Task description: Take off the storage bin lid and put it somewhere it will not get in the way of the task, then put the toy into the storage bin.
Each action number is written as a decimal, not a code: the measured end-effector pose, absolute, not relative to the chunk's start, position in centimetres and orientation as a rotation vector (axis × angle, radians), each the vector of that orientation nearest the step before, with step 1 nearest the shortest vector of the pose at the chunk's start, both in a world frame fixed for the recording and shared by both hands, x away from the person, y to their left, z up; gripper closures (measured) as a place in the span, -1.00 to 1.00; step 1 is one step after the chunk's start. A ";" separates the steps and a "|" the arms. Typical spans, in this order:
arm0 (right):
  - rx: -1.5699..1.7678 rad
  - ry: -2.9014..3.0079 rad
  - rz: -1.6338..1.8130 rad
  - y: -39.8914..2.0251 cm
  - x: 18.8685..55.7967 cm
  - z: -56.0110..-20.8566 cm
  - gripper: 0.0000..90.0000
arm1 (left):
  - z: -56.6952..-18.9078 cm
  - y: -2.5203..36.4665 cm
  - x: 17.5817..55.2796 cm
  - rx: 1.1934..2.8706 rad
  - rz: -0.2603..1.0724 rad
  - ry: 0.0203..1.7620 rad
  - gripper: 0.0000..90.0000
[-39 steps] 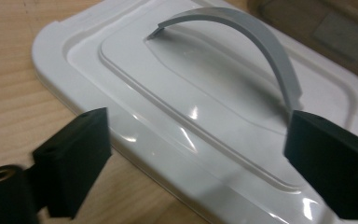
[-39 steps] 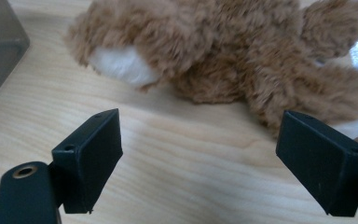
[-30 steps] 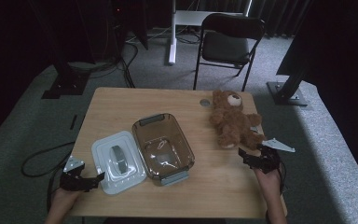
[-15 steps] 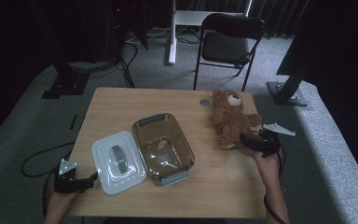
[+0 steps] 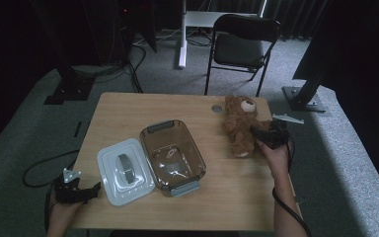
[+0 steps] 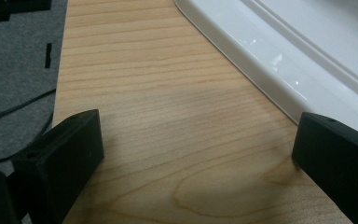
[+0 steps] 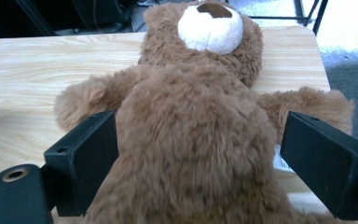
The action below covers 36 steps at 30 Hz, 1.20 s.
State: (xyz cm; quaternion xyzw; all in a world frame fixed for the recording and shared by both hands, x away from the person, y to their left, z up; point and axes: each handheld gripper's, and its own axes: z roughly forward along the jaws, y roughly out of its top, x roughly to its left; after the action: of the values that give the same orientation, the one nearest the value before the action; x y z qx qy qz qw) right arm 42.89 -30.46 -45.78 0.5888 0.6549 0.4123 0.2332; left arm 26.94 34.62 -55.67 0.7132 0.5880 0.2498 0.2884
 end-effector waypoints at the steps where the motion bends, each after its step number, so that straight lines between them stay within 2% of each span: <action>1: 1.627 1.800 1.112 -30.3 43.3 -45.8 -0.77 | -55.7 34.6 26.9 1.902 0.668 1.573 -0.94; 10: 1.703 1.827 1.035 -29.7 45.8 -47.6 -0.77 | -55.7 34.4 27.0 1.919 0.658 1.546 -0.94; 18: 1.744 1.890 1.092 -29.2 46.4 -49.0 -0.77 | -55.7 34.3 27.0 1.926 0.653 1.536 -0.94; 32: 1.671 2.009 0.908 -26.3 47.1 -50.4 -0.78 | -55.7 34.3 27.0 1.927 0.652 1.535 -0.94; 34: 1.691 2.014 0.914 -26.6 47.2 -50.6 -0.70 | -55.7 34.3 27.0 1.927 0.653 1.534 -0.94; 36: 1.693 2.017 0.911 -26.7 47.1 -50.5 -0.49 | -55.7 34.3 27.0 1.929 0.652 1.533 -0.94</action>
State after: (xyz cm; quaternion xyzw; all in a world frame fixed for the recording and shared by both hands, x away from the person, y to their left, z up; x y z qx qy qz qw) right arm 47.08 -26.71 -50.51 0.5981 0.7125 0.3216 0.1765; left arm 27.03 34.31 -55.68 0.7237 0.5752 0.2448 0.2923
